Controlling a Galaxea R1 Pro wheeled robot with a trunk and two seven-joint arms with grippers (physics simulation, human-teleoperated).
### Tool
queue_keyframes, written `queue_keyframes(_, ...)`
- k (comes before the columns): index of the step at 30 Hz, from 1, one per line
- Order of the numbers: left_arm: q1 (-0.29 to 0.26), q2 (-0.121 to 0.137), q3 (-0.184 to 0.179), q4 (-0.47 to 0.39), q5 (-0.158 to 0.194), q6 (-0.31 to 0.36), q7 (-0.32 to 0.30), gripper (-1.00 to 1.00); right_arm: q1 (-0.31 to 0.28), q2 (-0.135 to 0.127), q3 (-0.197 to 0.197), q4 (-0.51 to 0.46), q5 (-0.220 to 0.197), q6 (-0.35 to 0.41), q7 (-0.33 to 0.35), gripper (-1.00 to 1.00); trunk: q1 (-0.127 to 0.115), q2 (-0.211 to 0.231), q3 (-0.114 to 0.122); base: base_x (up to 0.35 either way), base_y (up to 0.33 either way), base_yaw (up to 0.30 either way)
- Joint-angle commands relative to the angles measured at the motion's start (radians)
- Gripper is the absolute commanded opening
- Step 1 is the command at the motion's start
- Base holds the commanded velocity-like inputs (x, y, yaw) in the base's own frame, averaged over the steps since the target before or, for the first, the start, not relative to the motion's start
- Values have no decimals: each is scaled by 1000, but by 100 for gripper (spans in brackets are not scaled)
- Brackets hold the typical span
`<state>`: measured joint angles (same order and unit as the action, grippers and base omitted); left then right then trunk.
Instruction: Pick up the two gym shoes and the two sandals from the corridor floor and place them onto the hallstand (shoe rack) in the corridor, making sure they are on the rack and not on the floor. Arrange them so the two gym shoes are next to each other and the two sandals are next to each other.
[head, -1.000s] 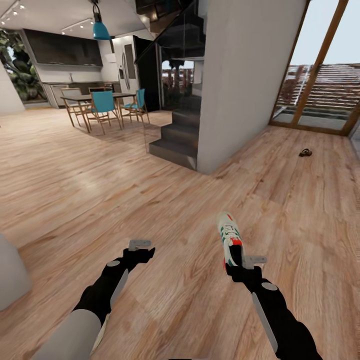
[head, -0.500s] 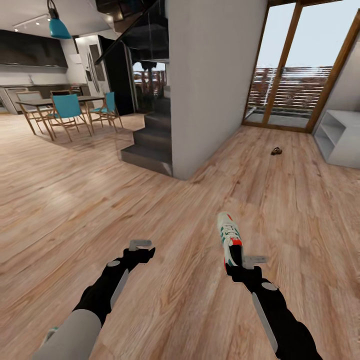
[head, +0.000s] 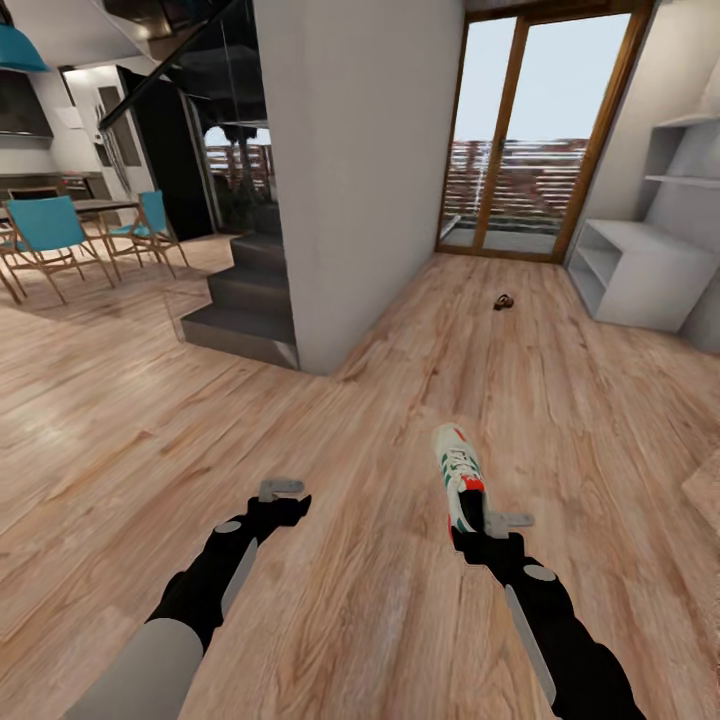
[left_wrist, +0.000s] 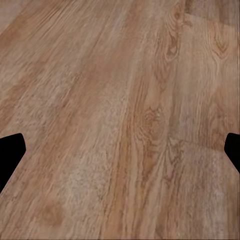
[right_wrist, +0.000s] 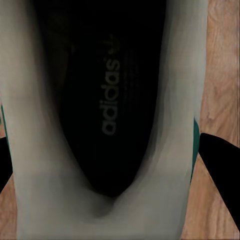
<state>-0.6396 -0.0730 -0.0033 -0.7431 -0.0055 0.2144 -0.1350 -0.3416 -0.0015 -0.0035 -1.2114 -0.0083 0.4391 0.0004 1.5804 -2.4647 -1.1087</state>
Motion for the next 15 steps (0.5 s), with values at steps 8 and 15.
queue_keyframes(8,0,0,1,-1,-1,7,-3,100,0,1,2,0,-1,4,1,-100,0,0,4,349,0,-226)
queue_keyframes(15,0,-3,-4,-1,-3,8,-2,100,0,1,2,0,-1,4,-3,-100,0,0,4,349,0,-19)
